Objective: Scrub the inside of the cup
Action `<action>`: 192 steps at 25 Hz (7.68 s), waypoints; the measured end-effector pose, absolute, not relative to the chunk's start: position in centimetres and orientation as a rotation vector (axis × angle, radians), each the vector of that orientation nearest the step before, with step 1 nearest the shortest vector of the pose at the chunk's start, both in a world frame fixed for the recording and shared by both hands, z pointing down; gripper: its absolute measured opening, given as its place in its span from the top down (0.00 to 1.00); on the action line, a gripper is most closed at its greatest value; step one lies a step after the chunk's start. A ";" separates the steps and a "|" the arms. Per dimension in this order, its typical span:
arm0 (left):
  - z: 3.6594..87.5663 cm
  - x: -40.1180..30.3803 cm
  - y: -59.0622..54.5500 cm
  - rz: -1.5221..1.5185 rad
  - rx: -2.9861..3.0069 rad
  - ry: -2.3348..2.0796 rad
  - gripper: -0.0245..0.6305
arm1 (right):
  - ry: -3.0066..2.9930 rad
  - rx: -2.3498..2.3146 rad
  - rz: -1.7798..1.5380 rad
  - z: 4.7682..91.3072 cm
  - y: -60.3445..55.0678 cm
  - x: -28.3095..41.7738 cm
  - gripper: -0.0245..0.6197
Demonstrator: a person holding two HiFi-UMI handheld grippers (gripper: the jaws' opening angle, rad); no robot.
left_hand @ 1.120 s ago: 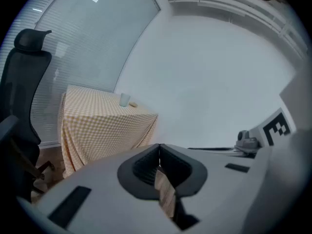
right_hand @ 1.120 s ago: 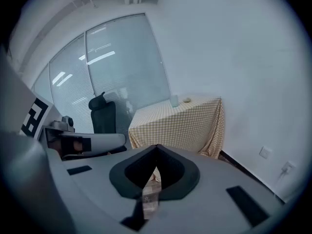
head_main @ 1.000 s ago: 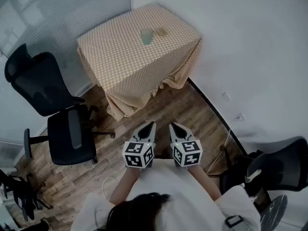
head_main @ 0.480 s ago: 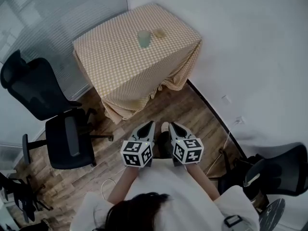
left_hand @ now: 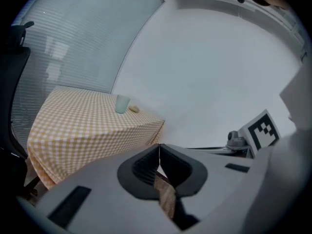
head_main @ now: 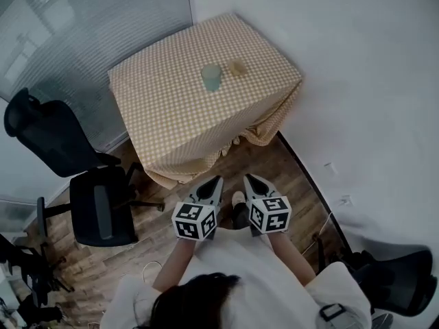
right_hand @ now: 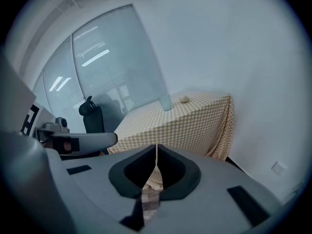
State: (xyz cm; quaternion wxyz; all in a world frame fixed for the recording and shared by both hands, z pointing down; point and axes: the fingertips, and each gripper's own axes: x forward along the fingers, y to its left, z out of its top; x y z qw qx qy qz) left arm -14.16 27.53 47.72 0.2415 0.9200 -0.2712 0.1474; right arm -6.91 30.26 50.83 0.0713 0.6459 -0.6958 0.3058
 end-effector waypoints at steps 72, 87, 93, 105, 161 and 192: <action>51.3 -8.6 -5.9 0.558 2.421 -0.907 0.94 | -1.983 2.059 1.040 51.4 1.7 6.5 0.91; 52.7 -6.7 -6.6 0.602 2.481 -0.797 0.47 | -2.036 2.009 1.002 50.2 -2.0 8.5 0.91; 54.4 -3.6 -7.0 0.705 2.541 -0.794 0.41 | -2.061 1.985 0.998 49.4 -2.9 10.5 0.91; 55.7 -0.2 -9.7 0.830 2.517 -0.829 0.41 | -2.089 1.851 1.047 50.7 -4.0 11.5 0.91; 49.6 -3.9 -12.2 0.798 2.510 -1.149 0.42 | -1.962 1.486 0.615 53.9 -13.7 11.9 0.88; 49.2 -10.1 -7.8 1.693 2.105 0.641 0.42 | -2.187 0.251 -0.506 44.1 -11.3 -2.6 0.88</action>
